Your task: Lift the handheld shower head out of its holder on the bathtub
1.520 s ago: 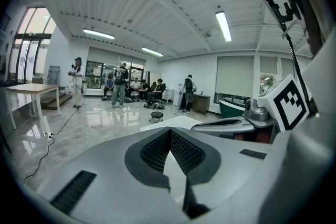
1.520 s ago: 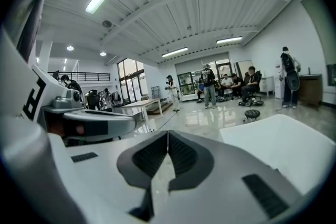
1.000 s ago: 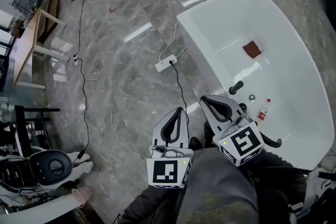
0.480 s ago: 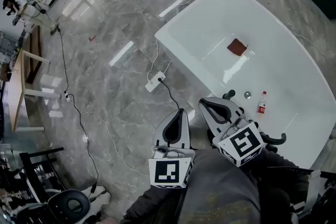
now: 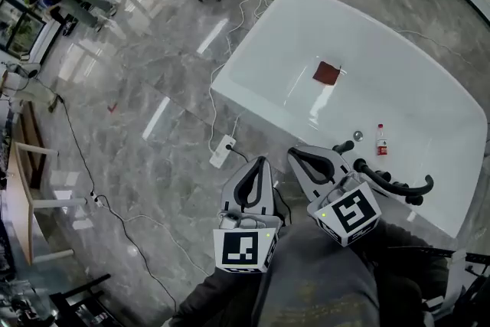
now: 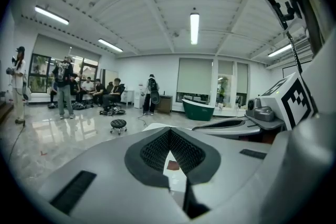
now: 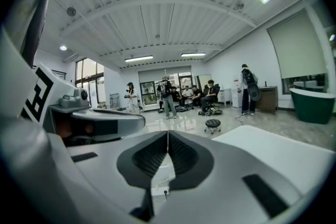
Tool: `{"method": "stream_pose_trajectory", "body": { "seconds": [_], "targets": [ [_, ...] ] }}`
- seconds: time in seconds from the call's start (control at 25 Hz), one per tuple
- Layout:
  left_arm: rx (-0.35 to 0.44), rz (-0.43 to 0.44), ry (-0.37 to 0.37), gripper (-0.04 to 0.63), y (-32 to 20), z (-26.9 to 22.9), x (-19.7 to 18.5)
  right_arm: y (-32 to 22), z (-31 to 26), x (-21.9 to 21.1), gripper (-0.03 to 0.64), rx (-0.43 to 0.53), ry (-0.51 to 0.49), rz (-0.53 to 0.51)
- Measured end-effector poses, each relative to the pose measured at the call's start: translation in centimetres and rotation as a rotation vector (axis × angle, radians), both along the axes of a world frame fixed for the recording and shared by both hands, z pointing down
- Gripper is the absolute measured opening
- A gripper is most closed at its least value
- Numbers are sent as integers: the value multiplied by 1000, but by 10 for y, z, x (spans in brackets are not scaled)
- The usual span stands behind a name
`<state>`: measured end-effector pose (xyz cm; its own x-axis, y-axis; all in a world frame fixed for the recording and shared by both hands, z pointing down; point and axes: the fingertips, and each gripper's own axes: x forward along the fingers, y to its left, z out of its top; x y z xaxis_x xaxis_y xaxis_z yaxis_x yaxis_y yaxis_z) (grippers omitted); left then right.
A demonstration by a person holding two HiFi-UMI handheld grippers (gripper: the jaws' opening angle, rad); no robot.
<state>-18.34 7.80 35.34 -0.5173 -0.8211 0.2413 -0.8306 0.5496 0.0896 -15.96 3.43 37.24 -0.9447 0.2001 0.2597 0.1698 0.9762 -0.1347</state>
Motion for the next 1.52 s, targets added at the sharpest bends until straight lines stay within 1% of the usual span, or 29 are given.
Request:
{"method": "stream_pose_trajectory", "body": {
  "seconds": [0.28, 0.44, 0.6, 0.76, 0.92, 1.08, 1.2, 1.36, 1.52],
  "targets": [
    [11, 187, 8, 2, -5, -3, -21, -1, -3, -17, 5, 13, 5, 183],
    [4, 323, -2, 2, -16, -3, -17, -6, -2, -9, 5, 4, -2, 316],
    [-6, 463, -9, 2, -31, -2, 4, -15, 3, 21, 5, -14, 1, 468],
    [1, 608, -9, 2, -47, -1, 41, -24, 6, 64, 5, -14, 4, 619],
    [17, 712, -3, 2, -64, -6, 76, -32, 1, 104, 5, -4, 14, 722],
    [15, 768, 14, 2, -77, -4, 100, -42, 6, 132, 5, -14, 34, 796],
    [-11, 791, 28, 2, -86, 0, 108, -49, 11, 142, 5, -41, 46, 823],
    [-49, 778, 32, 2, -100, 10, 107, -61, 25, 143, 5, -76, 62, 813],
    [-82, 741, 24, 2, -121, 17, 97, -91, 36, 135, 5, -78, 58, 806]
  ]
}}
